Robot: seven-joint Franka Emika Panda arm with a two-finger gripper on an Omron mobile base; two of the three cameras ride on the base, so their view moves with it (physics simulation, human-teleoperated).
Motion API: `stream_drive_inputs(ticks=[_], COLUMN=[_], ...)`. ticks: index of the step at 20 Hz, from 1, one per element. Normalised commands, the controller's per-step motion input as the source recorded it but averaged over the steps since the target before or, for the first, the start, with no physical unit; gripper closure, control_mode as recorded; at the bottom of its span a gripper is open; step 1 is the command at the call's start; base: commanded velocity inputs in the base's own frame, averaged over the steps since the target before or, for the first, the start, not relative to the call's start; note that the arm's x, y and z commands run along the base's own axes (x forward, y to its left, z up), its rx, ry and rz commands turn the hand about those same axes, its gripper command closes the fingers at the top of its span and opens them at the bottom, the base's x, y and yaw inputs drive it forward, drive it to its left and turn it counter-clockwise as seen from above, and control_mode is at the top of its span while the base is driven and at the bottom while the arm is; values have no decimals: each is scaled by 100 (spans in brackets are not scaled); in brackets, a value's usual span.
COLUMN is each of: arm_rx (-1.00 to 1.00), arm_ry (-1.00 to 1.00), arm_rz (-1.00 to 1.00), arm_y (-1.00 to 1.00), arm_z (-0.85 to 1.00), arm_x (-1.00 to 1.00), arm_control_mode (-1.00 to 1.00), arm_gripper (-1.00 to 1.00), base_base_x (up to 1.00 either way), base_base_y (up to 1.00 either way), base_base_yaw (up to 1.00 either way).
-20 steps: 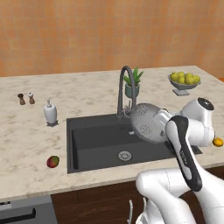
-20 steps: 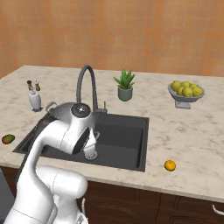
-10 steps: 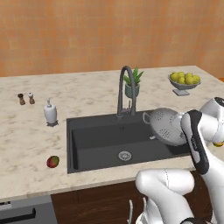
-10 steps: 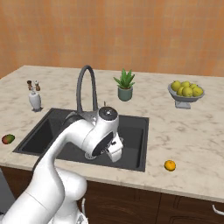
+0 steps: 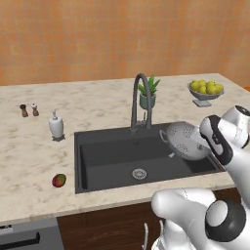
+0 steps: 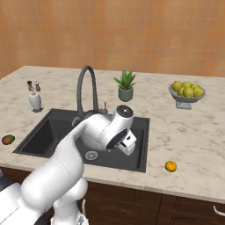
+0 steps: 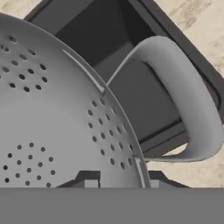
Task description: Put the colander in the sink, put the tangerine, mango in the colander, and turn on the sink faucet and pour water over the colander.
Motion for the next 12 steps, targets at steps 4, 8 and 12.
stream_drive_inputs(ticks=[4, 8, 12], arm_rx=[-15, -6, 0], arm_ry=[0, -7, -10], arm_rz=[17, 2, 0], arm_y=[0, 8, 10], arm_z=[-55, -49, -37], arm_x=[30, 29, 18], arm_control_mode=[-100, -100, -100], arm_gripper=[100, 100, 100], base_base_x=[0, 0, 0], base_base_y=[0, 0, 0], base_base_yaw=[0, 0, 0])
